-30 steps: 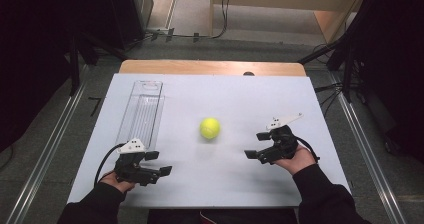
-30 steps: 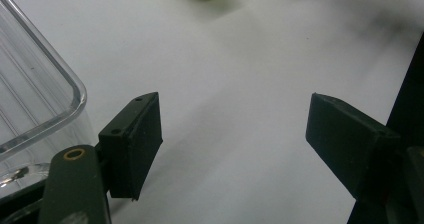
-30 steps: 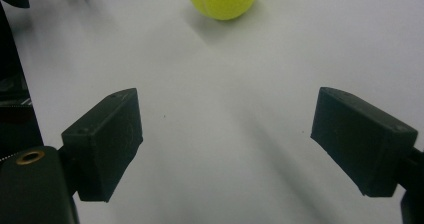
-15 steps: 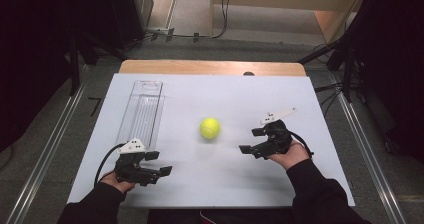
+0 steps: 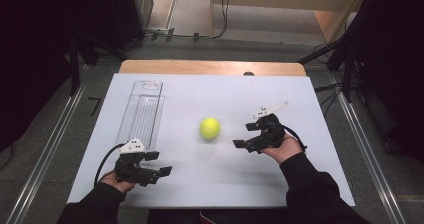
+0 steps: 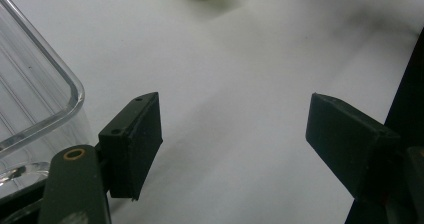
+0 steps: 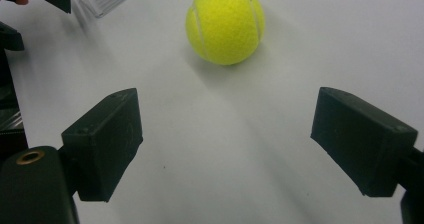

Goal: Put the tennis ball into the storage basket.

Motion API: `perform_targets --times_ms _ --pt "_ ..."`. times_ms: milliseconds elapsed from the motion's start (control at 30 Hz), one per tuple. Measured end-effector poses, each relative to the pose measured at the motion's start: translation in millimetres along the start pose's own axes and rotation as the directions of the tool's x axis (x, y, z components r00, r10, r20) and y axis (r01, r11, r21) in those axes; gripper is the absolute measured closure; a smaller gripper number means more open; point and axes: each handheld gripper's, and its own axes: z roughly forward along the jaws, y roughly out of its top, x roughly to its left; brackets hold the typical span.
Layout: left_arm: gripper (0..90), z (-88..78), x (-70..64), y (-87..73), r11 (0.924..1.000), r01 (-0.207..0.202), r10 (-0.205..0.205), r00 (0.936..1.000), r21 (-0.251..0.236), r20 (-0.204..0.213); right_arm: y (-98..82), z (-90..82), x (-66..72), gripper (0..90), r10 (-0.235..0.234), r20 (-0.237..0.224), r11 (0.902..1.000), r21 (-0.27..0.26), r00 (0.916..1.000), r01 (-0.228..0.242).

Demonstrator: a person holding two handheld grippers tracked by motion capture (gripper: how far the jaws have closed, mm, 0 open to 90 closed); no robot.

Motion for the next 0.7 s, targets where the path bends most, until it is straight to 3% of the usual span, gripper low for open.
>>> perform_targets --times_ms 700 --pt "23.4 -0.1 0.2 -0.1 1.0 0.0 0.0 1.0 -0.003 0.001 21.8 19.3 3.6 11.1 -0.009 0.006 0.9999 -0.014 0.9999 0.009"
